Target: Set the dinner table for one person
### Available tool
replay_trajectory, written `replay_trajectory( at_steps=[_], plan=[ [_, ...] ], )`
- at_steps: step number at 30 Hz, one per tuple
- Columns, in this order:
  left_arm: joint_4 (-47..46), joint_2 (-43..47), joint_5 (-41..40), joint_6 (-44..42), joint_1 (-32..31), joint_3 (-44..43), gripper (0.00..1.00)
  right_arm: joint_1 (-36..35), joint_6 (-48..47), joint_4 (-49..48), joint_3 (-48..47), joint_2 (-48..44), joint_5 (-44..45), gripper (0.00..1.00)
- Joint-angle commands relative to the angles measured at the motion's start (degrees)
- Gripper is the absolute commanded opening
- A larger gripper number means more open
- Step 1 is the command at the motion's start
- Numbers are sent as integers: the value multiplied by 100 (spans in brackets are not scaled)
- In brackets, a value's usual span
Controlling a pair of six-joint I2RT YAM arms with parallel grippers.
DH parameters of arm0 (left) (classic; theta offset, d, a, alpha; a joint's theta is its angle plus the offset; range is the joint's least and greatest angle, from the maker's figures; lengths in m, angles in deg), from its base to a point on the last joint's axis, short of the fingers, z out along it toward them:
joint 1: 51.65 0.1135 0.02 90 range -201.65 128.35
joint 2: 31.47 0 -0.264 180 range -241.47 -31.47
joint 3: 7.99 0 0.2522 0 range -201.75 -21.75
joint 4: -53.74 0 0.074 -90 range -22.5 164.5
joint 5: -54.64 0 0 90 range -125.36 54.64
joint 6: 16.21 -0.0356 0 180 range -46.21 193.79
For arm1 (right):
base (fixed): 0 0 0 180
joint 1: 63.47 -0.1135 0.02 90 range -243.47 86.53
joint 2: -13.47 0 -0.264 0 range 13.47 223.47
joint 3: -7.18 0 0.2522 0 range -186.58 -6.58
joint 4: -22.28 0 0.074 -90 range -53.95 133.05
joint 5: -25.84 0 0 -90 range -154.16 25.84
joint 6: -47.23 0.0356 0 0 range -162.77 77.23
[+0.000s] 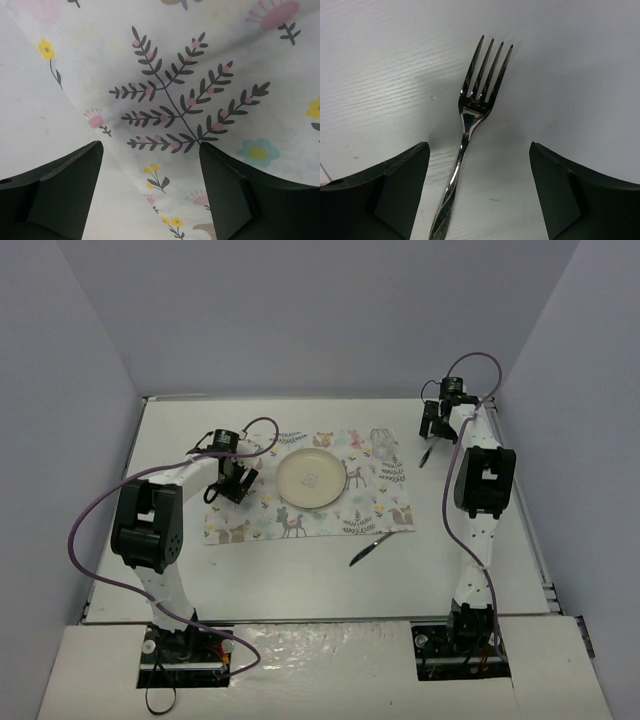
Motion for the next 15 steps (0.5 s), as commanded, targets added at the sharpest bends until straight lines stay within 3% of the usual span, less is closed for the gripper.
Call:
replay_trajectory(
  at_steps=[1,9,13,15],
  plan=[
    [-87,157,-122,-108,39,-126,75,-48,-17,40,-264,125,-89,74],
    [-83,110,-113,-128,41,-148,75,-41,-36,72,-113,197,-130,35],
    [-90,116,-113,-128,41,-135,75,-41,-56,70,-10,170,-90,0],
    [-85,124,-113,-134,45,-135,75,-43,-71,66,39,129,-82,0]
  ],
)
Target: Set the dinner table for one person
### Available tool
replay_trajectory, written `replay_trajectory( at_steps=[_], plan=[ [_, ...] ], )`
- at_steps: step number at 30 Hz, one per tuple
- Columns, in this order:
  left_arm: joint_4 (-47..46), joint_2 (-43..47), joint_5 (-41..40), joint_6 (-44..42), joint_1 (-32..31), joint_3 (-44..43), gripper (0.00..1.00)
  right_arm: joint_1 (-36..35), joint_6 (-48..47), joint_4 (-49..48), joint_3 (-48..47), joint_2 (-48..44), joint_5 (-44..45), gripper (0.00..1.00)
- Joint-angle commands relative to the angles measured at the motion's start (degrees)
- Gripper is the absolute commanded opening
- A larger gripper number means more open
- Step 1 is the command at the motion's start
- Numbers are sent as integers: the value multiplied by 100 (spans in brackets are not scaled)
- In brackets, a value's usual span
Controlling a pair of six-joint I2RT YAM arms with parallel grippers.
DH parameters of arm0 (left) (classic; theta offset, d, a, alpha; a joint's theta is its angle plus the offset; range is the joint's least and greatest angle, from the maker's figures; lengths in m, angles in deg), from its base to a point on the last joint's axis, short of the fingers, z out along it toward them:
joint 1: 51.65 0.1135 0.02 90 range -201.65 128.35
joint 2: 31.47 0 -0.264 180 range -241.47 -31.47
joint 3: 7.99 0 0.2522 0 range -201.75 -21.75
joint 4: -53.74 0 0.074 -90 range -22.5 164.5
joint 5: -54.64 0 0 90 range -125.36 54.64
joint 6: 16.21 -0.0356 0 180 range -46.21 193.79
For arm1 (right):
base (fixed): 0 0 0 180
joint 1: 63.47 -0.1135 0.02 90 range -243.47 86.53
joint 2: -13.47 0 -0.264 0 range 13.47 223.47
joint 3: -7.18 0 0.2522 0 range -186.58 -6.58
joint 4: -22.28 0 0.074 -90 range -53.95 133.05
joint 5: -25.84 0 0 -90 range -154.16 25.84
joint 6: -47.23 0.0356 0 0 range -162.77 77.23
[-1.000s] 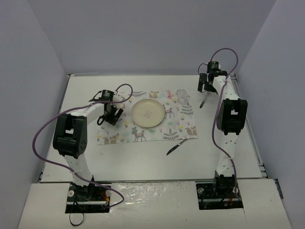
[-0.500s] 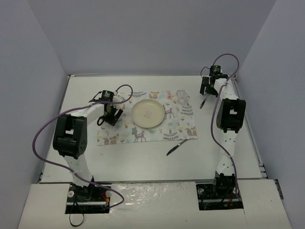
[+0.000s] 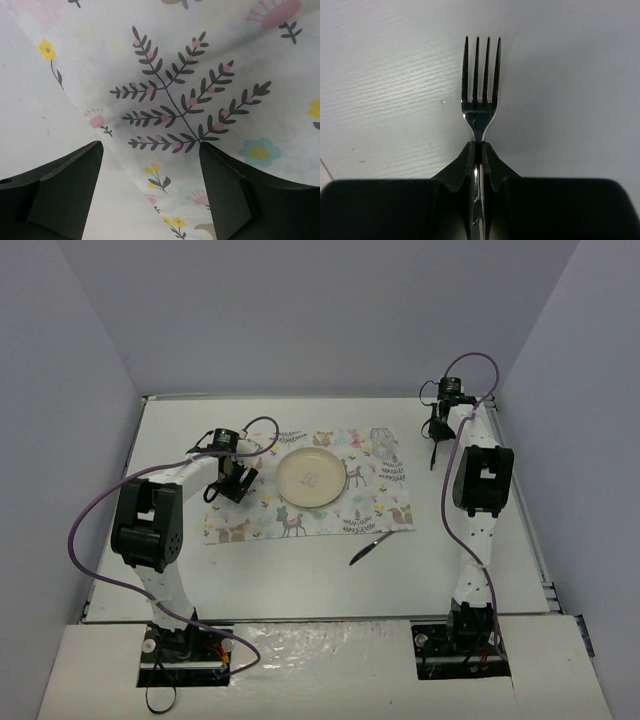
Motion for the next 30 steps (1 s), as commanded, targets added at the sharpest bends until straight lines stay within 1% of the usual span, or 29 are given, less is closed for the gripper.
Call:
replay_trajectory(
  at_steps=[1,4,11,12,15,17,18,22,24,27,28,30],
  plan=[
    [-77,138,-99,-78,41,-135,75,-28,-50,177,132,-61,44,0],
    [-55,162,-90,-87,48,-152,75,-32,-69,170,231,-202,-62,0],
    [16,196,-39,-69,30,-214,75,19,-322,168,304,-635,43,0],
    [23,226,-37,-69,30,-207,75,28,-340,170,311,-804,25,0],
    [22,261,-25,-62,30,-216,75,47,-483,-106,775,-1348,-154,0],
    [25,301,-28,-35,30,-248,75,47,-568,-433,1212,-2086,-272,0],
    [16,303,-28,-18,30,-249,75,39,-571,-540,1369,-2122,-269,0],
    [-38,488,-59,14,31,-210,75,-12,-692,-715,1581,-3253,-277,0],
    [-45,535,-79,34,38,-190,75,-85,-813,-702,1555,-3556,-277,0],
    [-55,621,-107,37,30,-179,75,-234,-948,-472,1402,-4046,-528,0],
    [-52,645,-115,29,30,-185,75,-400,-1017,-355,1368,-4177,-565,0],
    [-26,688,-180,-11,30,-228,75,-1034,-1151,-23,1343,-4370,-633,0]
  ],
)
